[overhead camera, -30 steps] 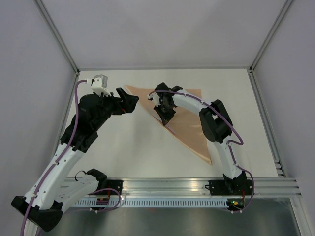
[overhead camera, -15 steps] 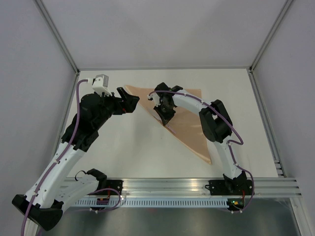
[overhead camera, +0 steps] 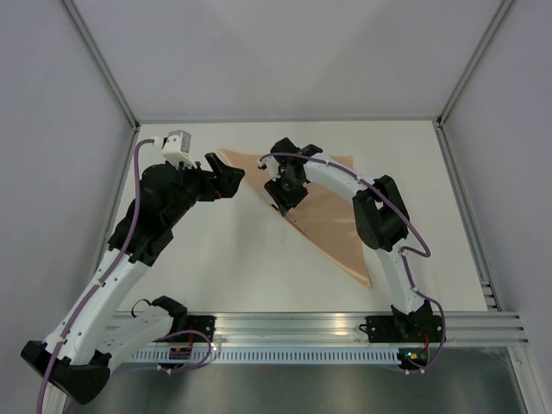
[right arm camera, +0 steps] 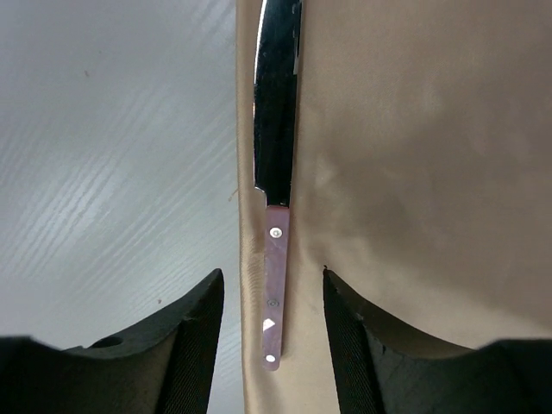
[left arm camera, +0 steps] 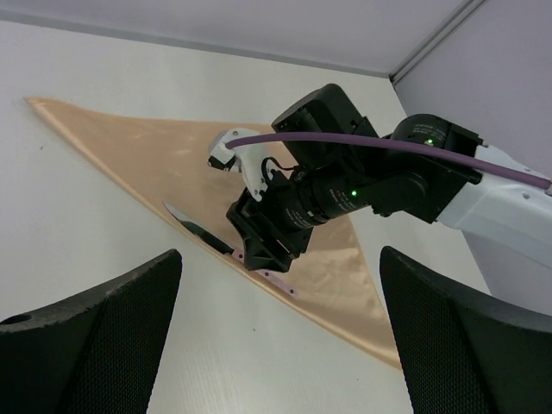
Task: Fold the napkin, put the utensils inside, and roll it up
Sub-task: Place the knife on the napkin, then fold the napkin at the center of the board.
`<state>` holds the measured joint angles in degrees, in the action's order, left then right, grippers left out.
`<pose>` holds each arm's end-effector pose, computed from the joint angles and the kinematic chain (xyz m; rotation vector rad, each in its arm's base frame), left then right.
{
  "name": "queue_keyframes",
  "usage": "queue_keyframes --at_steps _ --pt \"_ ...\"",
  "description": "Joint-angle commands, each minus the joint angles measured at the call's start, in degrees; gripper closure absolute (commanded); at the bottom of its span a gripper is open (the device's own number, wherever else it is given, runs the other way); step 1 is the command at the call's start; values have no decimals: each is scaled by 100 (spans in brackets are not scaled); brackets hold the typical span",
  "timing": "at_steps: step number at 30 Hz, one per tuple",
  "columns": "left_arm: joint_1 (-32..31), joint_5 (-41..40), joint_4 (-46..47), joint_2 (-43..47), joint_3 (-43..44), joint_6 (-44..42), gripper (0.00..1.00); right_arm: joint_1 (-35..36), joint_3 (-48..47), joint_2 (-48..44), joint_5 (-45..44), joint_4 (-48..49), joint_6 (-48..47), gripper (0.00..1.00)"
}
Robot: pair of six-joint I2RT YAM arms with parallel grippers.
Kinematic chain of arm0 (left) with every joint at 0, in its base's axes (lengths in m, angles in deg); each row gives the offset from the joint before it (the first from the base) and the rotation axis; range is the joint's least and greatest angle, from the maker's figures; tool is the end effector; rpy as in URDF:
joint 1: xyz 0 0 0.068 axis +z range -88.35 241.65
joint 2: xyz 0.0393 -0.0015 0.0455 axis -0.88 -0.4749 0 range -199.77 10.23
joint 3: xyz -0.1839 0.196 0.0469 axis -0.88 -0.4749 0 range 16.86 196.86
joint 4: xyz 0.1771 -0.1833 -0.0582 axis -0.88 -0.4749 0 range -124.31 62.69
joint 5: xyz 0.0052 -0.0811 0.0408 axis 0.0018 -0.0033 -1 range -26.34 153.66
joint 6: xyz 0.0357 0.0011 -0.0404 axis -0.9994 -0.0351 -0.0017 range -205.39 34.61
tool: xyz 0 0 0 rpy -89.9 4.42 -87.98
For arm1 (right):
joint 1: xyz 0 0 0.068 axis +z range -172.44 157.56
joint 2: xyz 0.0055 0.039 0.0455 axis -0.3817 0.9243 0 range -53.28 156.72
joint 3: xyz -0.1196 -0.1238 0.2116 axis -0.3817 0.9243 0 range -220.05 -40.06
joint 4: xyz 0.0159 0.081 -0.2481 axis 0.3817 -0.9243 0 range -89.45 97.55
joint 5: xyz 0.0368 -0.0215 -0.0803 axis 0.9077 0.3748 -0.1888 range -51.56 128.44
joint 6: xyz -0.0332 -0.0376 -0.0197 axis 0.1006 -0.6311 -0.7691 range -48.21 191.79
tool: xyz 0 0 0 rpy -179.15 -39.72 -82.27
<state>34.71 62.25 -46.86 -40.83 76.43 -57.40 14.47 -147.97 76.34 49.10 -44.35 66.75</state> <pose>0.1743 -0.0876 0.3935 -0.0349 1.8125 -0.6688 0.3709 0.2869 0.1774 -1.0724 2.6885 0.3740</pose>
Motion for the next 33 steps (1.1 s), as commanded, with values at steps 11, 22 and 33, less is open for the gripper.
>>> queue_keyframes --at_steps 11,22,33 --pt "-441 845 1575 -377 -595 -776 4 -1623 -722 -1588 1104 -356 486 43" --pt "-3429 -1369 3623 -1905 -1534 -3183 0 -3943 1474 -2951 1685 776 398 42" --pt "-4811 -1713 6453 -3740 -2353 -4651 0 -4192 1941 -3119 1650 1235 442 43"
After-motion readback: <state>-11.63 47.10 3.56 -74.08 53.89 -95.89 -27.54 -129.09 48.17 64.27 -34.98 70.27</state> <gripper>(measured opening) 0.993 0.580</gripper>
